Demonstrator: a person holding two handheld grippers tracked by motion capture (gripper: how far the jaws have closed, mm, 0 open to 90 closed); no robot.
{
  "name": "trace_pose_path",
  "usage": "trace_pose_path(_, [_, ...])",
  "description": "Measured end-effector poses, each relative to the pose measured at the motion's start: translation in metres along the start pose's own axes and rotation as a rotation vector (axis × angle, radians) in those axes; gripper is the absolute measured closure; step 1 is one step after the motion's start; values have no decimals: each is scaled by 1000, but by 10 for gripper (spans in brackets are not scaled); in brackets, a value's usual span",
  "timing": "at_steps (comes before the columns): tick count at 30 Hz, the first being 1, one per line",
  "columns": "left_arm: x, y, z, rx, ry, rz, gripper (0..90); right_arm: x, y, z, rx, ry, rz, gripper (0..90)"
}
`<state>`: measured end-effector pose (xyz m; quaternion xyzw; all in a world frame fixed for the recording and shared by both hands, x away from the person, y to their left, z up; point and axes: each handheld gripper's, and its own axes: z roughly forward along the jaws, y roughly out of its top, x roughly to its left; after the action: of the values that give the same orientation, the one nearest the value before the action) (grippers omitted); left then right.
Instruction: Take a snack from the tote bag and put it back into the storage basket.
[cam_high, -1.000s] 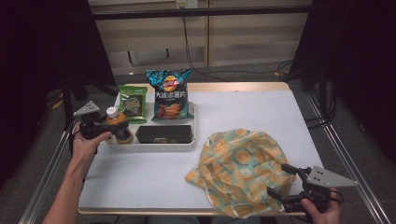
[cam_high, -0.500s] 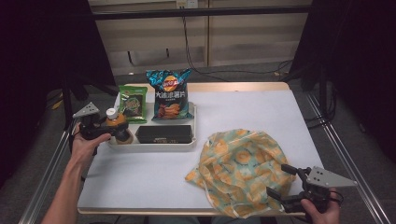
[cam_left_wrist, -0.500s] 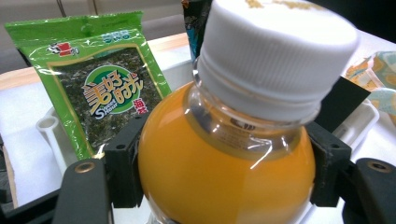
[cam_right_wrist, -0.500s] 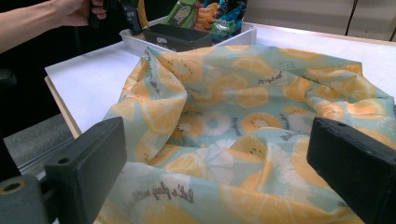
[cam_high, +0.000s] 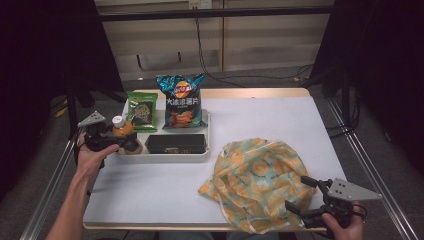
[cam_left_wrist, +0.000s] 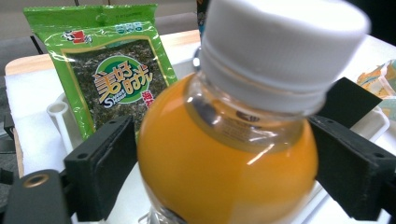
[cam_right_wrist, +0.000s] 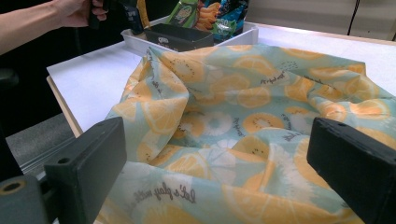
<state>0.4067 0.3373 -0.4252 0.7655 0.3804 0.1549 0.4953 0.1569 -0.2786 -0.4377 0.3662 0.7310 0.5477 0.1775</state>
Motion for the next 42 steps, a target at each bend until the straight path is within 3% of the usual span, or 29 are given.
trace_pose_path(8, [-11,-3,-12,-40,43,-15,46,-1,0,0,-4,0,0,38])
trace_pose_path(18, [-22,-10,-46,-69,96,-29,33,-2,1,-1,-11,-8,4,38])
trace_pose_path(22, [-31,-16,-61,-98,82,-24,28,-3,1,-2,-12,-18,9,36])
trace_pose_path(25, [-42,-22,-68,-93,81,-21,28,-4,1,-2,-12,-22,8,36])
trace_pose_path(27, [-53,-26,-72,-58,82,1,28,-4,1,-2,-12,-28,6,35])
trace_pose_path(34, [-81,-38,-83,-72,86,4,32,-5,1,-5,-20,-44,12,29])
trace_pose_path(37, [-97,-46,-81,-56,75,15,30,-7,1,-6,-21,-51,9,28])
trace_pose_path(39, [-108,-50,-78,-48,34,13,27,-6,0,-6,-21,-57,12,28])
trace_pose_path(42, [-126,-54,-76,-45,22,43,27,-6,0,-7,-24,-60,18,28])
